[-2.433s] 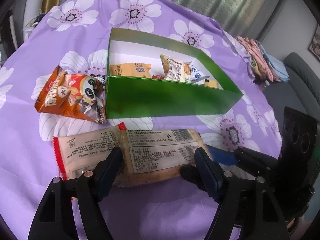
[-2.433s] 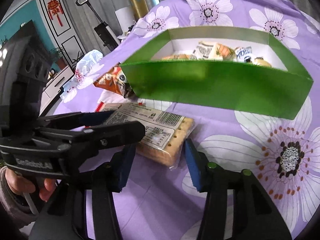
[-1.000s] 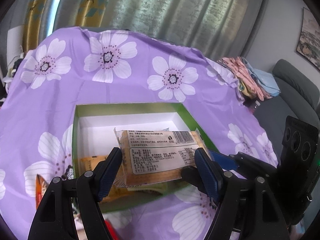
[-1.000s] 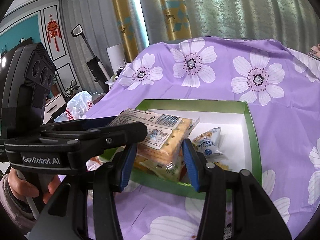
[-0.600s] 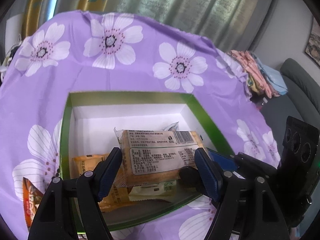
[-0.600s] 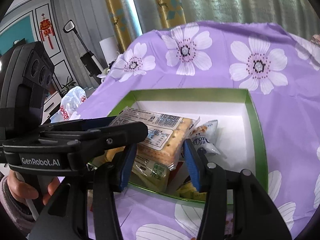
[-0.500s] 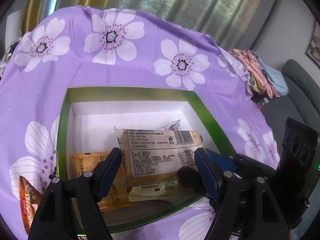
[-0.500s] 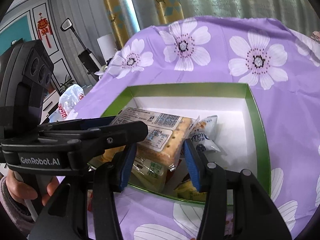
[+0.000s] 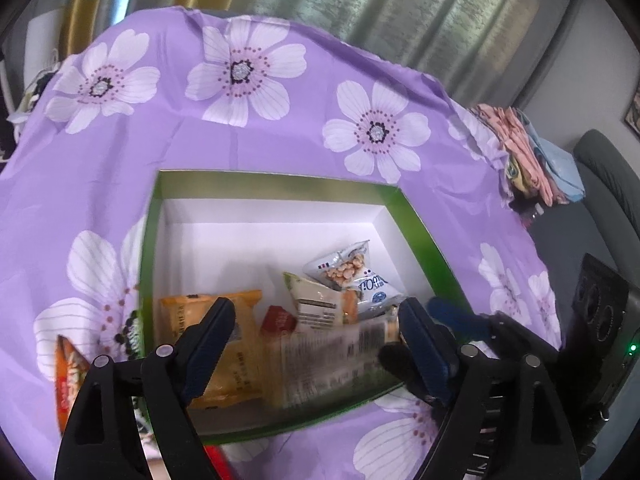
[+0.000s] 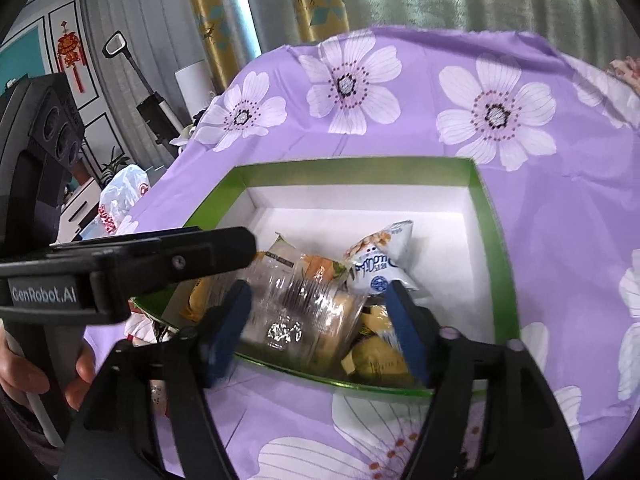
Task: Organize snacks
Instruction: 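Carry the cracker packet over the green box and lower it inside, then open the left gripper and withdraw it from the green box, then move the left gripper down to the red-and-white packet beside the box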
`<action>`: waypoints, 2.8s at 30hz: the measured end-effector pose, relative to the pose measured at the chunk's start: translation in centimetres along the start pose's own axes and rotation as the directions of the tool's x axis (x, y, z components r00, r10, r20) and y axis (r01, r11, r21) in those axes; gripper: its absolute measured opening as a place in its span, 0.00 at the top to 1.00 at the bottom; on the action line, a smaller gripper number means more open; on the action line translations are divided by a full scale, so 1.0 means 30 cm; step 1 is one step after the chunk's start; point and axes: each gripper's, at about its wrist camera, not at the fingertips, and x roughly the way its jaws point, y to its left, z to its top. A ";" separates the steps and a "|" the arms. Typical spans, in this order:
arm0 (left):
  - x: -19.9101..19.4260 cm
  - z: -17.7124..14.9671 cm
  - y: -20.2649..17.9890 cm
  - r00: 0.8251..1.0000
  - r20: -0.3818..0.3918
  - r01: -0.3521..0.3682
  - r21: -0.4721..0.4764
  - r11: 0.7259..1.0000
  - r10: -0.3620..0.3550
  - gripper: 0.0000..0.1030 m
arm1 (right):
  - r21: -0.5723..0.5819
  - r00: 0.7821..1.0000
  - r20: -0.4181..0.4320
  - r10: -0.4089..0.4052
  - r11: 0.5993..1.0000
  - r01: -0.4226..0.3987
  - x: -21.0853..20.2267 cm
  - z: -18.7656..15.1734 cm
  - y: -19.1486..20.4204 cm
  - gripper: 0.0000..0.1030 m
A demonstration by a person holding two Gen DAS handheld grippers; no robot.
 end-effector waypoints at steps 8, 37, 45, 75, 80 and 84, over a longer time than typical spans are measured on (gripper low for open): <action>-0.117 -0.030 0.002 0.999 0.039 -0.020 -0.015 1.000 0.021 0.02 | -0.020 0.996 0.044 -0.077 0.997 0.078 -0.118 -0.009 0.044 0.05; -0.435 -0.247 -0.060 0.994 0.109 -0.014 0.012 1.000 0.013 0.01 | -0.091 0.979 0.156 -0.132 0.985 0.147 -0.451 -0.133 0.210 0.00; -0.457 -0.279 -0.062 0.994 0.110 -0.019 0.012 1.000 0.018 0.01 | -0.098 0.980 0.152 -0.125 0.985 0.141 -0.470 -0.154 0.231 0.00; -0.470 -0.319 -0.048 0.995 0.096 -0.026 -0.003 1.000 0.026 0.01 | -0.126 0.984 0.142 -0.112 0.983 0.130 -0.475 -0.182 0.293 0.00; -0.486 -0.354 -0.007 0.994 0.099 -0.047 -0.035 0.998 0.050 0.01 | -0.123 0.987 0.126 -0.103 0.985 0.118 -0.453 -0.192 0.291 0.00; -0.481 -0.375 0.077 0.993 0.087 -0.072 -0.079 0.994 0.079 0.01 | -0.124 0.991 0.104 -0.084 0.988 0.096 -0.423 -0.203 0.295 0.00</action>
